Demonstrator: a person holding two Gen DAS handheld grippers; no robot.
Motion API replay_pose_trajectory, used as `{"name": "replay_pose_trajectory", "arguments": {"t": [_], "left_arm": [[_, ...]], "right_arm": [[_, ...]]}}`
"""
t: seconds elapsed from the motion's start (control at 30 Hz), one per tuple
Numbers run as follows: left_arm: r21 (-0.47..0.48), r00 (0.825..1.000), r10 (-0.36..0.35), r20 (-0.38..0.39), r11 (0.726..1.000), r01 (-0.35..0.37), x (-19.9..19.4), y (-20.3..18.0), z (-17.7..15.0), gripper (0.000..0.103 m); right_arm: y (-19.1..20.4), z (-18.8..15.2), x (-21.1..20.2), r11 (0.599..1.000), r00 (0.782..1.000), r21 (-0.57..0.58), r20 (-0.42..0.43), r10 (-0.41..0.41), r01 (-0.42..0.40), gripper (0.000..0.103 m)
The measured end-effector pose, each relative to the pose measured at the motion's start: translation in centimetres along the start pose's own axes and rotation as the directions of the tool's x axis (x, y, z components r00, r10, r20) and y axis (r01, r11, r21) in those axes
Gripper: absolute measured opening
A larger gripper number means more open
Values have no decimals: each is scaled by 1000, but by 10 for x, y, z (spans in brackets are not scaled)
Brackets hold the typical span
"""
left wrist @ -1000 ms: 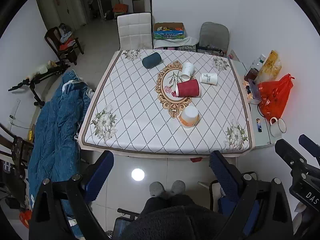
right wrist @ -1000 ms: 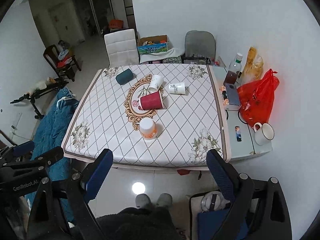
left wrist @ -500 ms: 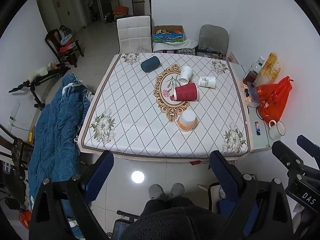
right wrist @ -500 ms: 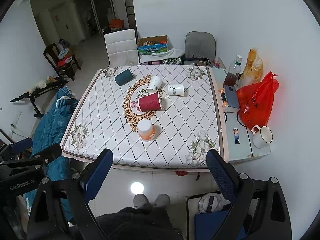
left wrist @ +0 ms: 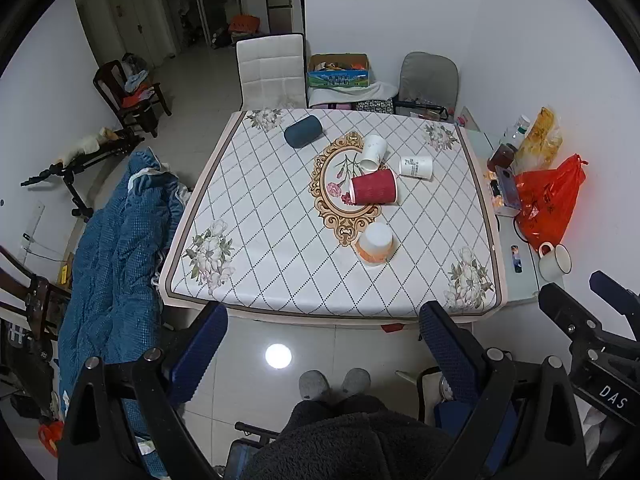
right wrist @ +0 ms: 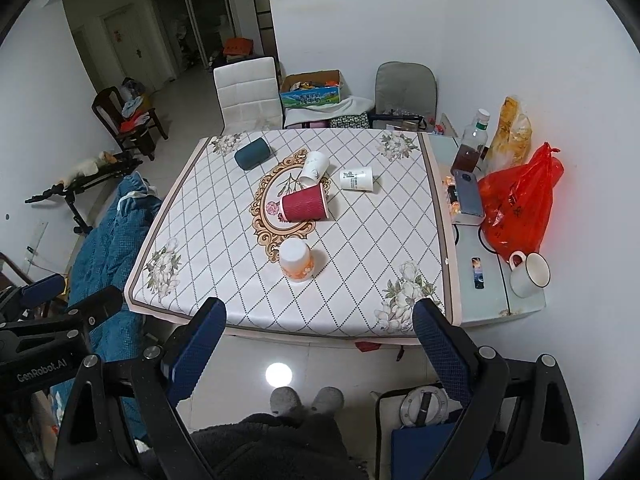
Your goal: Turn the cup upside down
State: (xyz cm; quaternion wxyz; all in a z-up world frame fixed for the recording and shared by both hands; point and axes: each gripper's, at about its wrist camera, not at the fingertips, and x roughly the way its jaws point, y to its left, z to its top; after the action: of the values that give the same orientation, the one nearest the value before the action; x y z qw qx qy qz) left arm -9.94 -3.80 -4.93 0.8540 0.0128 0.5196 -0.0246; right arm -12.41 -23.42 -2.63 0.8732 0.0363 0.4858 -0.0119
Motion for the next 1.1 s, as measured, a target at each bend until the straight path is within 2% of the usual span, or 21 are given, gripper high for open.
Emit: {"name": "replay_pose_trajectory", "arguments": {"t": [1.1], "left_arm": [[-1, 1000, 1, 18, 1000, -1, -12, -8, -2, 98]], "right_arm": [[-2, -6, -5, 1000, 1000, 2, 6, 14, -14, 96]]}}
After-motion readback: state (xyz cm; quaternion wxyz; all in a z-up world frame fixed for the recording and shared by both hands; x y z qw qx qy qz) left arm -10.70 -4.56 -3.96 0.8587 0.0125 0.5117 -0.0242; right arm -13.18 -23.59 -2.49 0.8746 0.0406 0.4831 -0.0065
